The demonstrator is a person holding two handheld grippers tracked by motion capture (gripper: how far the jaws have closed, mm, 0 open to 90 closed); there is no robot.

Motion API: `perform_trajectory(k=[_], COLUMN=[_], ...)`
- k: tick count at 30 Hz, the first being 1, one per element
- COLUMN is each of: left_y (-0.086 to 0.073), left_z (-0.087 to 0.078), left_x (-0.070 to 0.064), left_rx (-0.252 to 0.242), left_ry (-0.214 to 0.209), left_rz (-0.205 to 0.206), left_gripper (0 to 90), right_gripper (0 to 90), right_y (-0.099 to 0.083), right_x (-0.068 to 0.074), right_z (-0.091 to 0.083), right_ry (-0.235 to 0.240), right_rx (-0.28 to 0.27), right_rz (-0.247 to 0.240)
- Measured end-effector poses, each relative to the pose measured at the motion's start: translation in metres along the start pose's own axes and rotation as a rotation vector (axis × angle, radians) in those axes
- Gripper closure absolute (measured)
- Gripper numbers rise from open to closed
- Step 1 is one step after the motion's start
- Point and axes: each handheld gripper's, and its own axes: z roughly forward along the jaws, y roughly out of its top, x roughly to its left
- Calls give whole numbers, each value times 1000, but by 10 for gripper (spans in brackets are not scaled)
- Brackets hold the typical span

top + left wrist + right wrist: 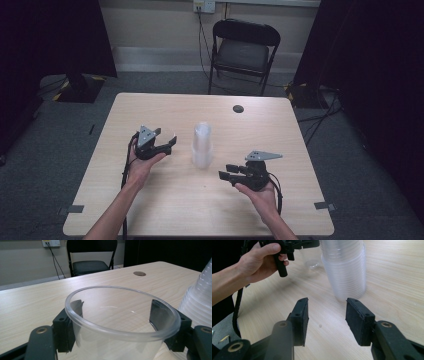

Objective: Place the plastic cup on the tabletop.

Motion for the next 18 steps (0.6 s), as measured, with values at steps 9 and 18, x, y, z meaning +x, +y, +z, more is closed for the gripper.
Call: perform_trajectory(k=[9, 18], left_y=[-8, -12], left_z=[8, 6], left_x=[4, 8], left_rx=[32, 92], left_ry=[1, 15], left_rz=[-11, -4], left_gripper=[268, 258], right_gripper=[533, 533], right_y=[0, -1], right_x=[0, 0], right_z=[1, 0], right_ry=[2, 0], right_rx=[6, 3], right_rz=[0, 3])
